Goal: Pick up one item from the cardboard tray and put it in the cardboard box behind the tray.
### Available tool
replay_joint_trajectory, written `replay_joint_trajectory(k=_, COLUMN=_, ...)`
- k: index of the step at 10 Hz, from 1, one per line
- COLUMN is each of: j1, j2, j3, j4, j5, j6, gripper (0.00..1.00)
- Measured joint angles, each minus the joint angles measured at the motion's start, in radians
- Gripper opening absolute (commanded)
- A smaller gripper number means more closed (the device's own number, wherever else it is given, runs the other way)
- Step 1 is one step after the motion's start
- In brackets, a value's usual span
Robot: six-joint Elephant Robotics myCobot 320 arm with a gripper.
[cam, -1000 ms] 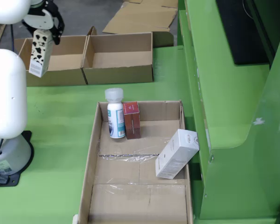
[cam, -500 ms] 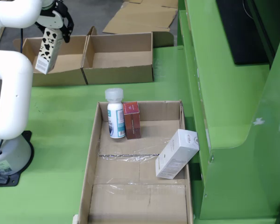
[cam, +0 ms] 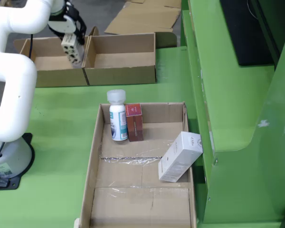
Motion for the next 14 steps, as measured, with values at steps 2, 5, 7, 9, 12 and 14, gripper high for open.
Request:
replay_joint_trajectory(k=2, j1=0.028, j2=0.0, j3=0.003, j4=0.04, j5=-0.008, j6=0.008, gripper=0.0)
replay_joint_trajectory(k=5, j1=0.026, j2=-0.002, j3=0.003, j4=0.041, j5=-0.02, j6=0.019, gripper=0.0)
replay_joint_trajectory(k=7, j1=0.031, j2=-0.002, j3=0.003, j4=0.041, j5=-0.02, j6=0.019, gripper=0.0)
replay_joint_trajectory(k=9, j1=0.026, j2=-0.002, j3=0.003, j4=0.041, j5=-0.02, j6=0.019, gripper=0.0)
replay_joint_trajectory(k=12, j1=0.026, j2=-0.002, j3=0.003, j4=0.041, j5=-0.02, j6=0.019, gripper=0.0)
replay_joint_trajectory(k=14, j1=0.028, j2=-0.002, j3=0.003, j4=0.041, j5=-0.02, j6=0.019, gripper=0.0)
